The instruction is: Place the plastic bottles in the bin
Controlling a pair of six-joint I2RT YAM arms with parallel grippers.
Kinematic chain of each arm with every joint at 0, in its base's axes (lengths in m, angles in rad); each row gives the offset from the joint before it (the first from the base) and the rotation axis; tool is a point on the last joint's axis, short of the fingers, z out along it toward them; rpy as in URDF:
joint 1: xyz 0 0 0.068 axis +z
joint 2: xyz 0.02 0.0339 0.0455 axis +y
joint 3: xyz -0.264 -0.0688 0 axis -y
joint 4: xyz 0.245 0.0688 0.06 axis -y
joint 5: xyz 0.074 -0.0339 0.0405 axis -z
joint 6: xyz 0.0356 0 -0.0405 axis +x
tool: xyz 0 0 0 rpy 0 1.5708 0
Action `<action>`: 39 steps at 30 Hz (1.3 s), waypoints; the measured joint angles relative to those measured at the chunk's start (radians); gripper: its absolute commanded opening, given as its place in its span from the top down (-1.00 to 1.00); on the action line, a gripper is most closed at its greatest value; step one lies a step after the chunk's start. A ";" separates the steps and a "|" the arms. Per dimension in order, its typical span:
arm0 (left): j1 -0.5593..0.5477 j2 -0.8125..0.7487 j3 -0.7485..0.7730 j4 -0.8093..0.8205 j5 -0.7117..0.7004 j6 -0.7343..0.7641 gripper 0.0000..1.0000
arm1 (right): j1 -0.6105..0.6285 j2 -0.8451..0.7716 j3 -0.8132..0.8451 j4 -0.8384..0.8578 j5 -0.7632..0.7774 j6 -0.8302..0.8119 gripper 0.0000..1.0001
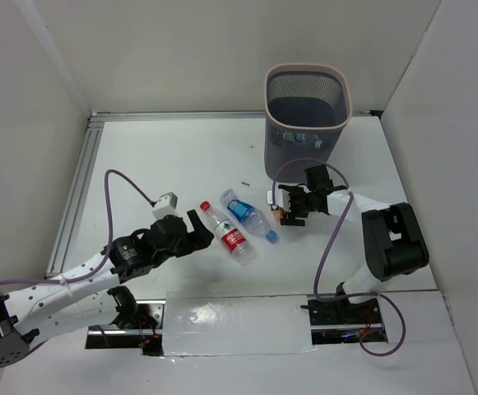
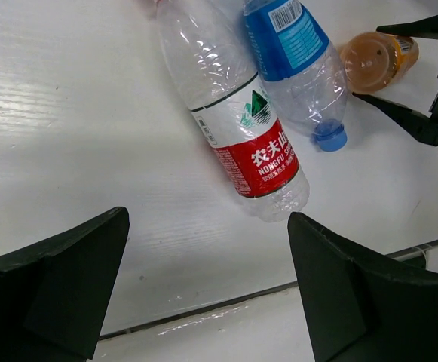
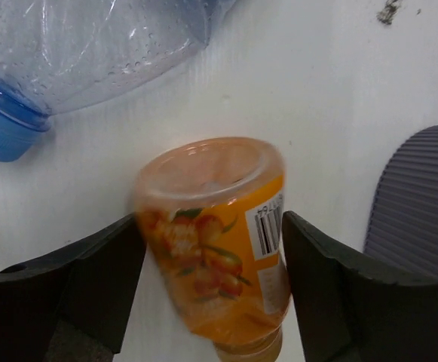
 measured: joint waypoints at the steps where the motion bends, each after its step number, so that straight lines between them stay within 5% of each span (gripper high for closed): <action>1: -0.005 0.012 0.001 0.007 0.000 -0.004 -0.98 | 0.000 0.008 0.003 -0.006 0.003 -0.006 -0.41; 4: -0.014 0.044 0.001 0.026 0.001 -0.007 -0.98 | 0.000 0.036 0.029 -0.031 0.003 -0.019 0.05; 7: -0.021 0.063 0.002 0.043 0.003 -0.008 -0.98 | 0.000 0.051 0.091 -0.122 -0.006 -0.020 0.27; 18: -0.025 0.126 0.002 0.158 0.033 -0.029 -0.98 | 0.036 -0.132 0.618 -0.603 -0.339 0.044 0.29; 24: -0.026 0.235 0.003 0.206 0.067 -0.021 -0.98 | 0.093 -0.191 0.835 -0.430 -0.479 0.406 0.29; 30: -0.026 0.282 0.003 0.282 0.076 0.006 -0.98 | 0.055 -0.115 0.983 -0.155 -0.362 0.657 0.24; 34: -0.025 0.340 0.003 0.353 0.076 0.032 -0.98 | -0.015 -0.008 1.036 -0.072 -0.248 0.713 -0.25; 35: -0.025 0.360 0.003 0.367 0.075 0.039 -0.98 | -0.025 0.016 1.037 -0.066 -0.219 0.722 -0.93; 39: -0.025 0.436 0.013 0.382 0.067 0.060 -0.98 | -0.061 0.127 1.049 -0.082 -0.122 0.757 -1.00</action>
